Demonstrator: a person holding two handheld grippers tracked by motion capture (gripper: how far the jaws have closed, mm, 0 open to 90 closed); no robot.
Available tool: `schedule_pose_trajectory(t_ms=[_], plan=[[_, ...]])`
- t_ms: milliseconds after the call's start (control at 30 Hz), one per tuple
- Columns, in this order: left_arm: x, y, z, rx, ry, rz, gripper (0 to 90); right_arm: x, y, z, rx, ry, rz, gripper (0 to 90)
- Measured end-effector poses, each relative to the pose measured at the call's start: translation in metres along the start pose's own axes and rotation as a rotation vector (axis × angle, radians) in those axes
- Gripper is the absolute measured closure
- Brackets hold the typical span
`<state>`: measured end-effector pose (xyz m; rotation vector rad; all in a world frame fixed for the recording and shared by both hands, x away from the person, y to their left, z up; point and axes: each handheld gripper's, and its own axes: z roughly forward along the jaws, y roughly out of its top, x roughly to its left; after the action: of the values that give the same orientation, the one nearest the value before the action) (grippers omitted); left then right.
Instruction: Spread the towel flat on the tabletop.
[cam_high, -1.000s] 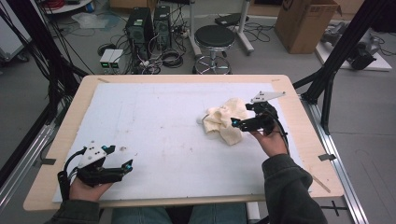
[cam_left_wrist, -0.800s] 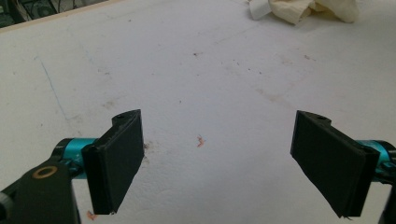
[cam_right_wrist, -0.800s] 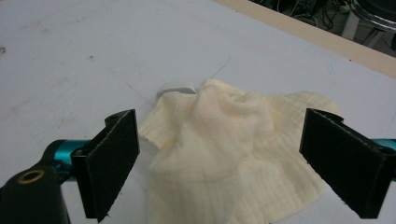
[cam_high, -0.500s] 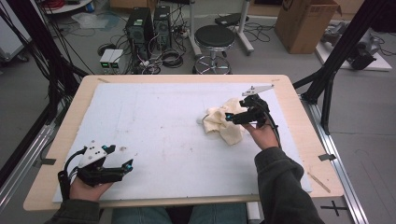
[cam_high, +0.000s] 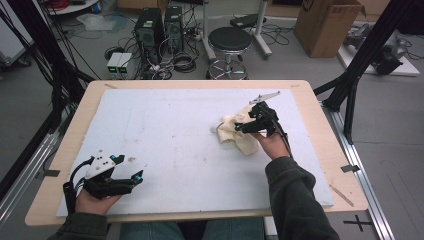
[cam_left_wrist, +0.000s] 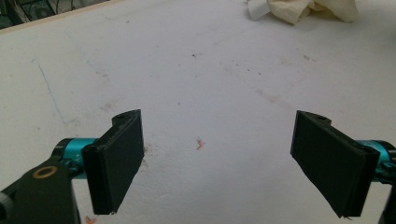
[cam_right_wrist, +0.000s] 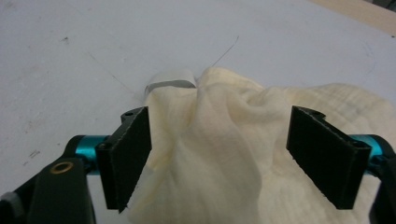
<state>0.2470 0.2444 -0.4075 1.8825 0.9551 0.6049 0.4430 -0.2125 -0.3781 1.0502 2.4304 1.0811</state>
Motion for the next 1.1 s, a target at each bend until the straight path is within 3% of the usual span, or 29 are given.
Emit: schedule_pose_trajectory(t_ms=[167,400,600,1100], plan=[[0.000,0.000,0.000,-0.001,0.001,0.001,17.8,0.000,0.000,0.009,0.019,0.001,0.001,27.0],[0.000,0.001,0.001,-0.004,0.000,0.001,17.8,0.000,-0.003,0.026,0.086,-0.005,-0.006,38.5],[0.000,0.001,0.001,0.000,-0.004,0.007,17.8,-0.005,-0.006,0.036,0.119,-0.016,0.038,46.0],[-0.001,0.001,0.003,-0.002,-0.001,0.005,17.8,-0.002,-0.012,0.052,0.167,-0.058,0.020,67.8]])
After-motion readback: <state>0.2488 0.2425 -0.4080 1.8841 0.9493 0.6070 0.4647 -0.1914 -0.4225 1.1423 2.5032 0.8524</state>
